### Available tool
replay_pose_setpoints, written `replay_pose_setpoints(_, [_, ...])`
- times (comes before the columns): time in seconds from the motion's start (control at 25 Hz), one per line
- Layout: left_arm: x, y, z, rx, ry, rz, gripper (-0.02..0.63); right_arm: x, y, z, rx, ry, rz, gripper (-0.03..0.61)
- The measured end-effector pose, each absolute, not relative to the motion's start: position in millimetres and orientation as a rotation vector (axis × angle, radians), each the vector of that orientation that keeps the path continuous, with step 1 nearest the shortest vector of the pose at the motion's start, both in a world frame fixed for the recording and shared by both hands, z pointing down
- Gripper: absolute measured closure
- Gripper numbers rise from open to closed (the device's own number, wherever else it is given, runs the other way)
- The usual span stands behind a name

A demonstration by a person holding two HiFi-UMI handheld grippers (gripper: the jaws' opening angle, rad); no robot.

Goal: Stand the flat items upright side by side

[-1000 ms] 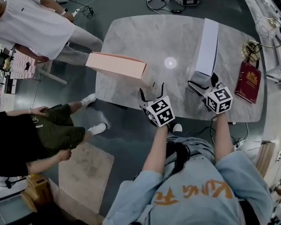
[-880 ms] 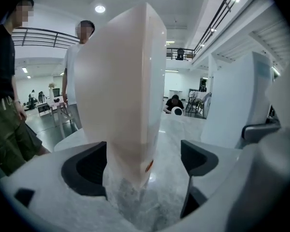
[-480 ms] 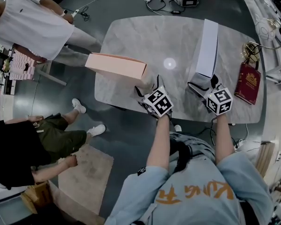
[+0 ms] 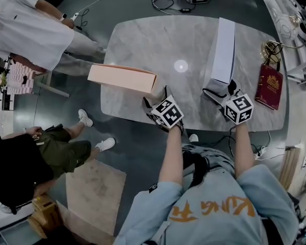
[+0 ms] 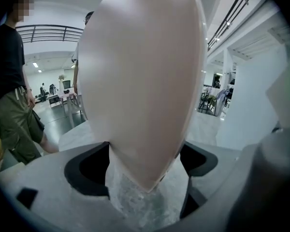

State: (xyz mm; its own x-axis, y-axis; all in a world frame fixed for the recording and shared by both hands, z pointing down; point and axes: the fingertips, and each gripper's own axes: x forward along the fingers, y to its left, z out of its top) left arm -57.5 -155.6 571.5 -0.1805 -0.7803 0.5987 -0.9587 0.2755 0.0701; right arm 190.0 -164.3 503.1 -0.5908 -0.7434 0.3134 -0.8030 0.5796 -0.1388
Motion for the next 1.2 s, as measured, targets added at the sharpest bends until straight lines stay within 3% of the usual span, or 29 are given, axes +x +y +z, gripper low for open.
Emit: replay_pose_setpoints(1.2, [-54,-168,563,2.020,-1.787,0.282,0.175,187,-174,510,1.338,-2.641,0.487,0.066])
